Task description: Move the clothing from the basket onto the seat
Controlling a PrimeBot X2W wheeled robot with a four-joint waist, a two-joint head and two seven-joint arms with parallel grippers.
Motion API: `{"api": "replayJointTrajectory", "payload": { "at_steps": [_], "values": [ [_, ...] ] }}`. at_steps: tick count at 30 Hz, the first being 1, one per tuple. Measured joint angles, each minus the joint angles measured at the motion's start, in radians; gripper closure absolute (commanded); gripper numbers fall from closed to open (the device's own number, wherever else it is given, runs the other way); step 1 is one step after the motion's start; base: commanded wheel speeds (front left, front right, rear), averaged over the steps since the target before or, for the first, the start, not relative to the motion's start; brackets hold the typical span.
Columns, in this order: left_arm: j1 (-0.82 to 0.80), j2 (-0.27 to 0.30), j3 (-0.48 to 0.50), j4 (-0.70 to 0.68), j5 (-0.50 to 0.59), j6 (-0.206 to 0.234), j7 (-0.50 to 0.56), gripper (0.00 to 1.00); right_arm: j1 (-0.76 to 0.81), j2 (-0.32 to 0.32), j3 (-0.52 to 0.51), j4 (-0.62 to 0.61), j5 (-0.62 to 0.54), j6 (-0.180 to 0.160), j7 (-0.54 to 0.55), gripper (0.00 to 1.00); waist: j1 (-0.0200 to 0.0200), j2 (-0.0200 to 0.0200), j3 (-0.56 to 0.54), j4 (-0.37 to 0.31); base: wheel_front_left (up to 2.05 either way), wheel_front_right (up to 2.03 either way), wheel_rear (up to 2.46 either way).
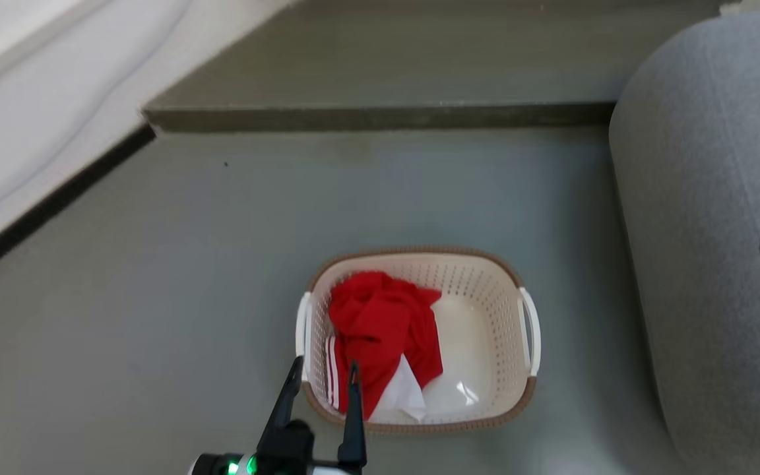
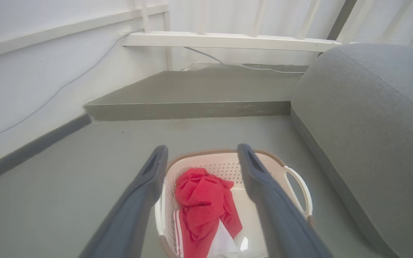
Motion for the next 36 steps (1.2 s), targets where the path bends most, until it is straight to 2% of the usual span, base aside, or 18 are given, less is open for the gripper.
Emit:
{"api": "replayJointTrajectory", "payload": {
  "at_steps": [8, 18, 24, 31, 36],
  "values": [
    [-0.185, -0.001, -0.130, 0.197, -0.148, 0.063, 0.000, 0.00, -0.053, -0.051, -0.014, -0.054, 0.046, 0.000, -0.001, 0.00, 0.0000, 0.0000, 0.133, -0.017, 0.00, 0.00, 0.00],
    [-0.439, -0.003, -0.318, 0.422, -0.342, 0.074, 0.000, 0.00, -0.099, -0.068, -0.017, -0.096, 0.075, 0.000, -0.001, 0.00, 0.0000, 0.0000, 0.262, -0.053, 0.00, 0.00, 0.00],
    [-0.635, -0.004, -0.481, 0.563, -0.477, 0.081, 0.001, 0.00, -0.143, -0.077, -0.016, -0.130, 0.094, 0.000, -0.002, 0.00, 0.0000, 0.0000, 0.350, -0.080, 0.00, 0.00, 0.00],
    [-0.812, -0.004, -0.676, 0.644, -0.530, 0.088, 0.095, 0.00, -0.181, -0.076, -0.006, -0.143, 0.108, 0.000, -0.002, 0.00, 0.0000, 0.0000, 0.431, -0.105, 0.00, 0.00, 0.00],
    [-0.904, -0.002, -0.730, 0.692, -0.506, 0.066, 0.209, 0.00, -0.205, -0.067, 0.008, -0.145, 0.115, 0.000, -0.002, 0.00, 0.0000, 0.0000, 0.473, -0.128, 0.00, 0.00, 0.00]
  ]
}}
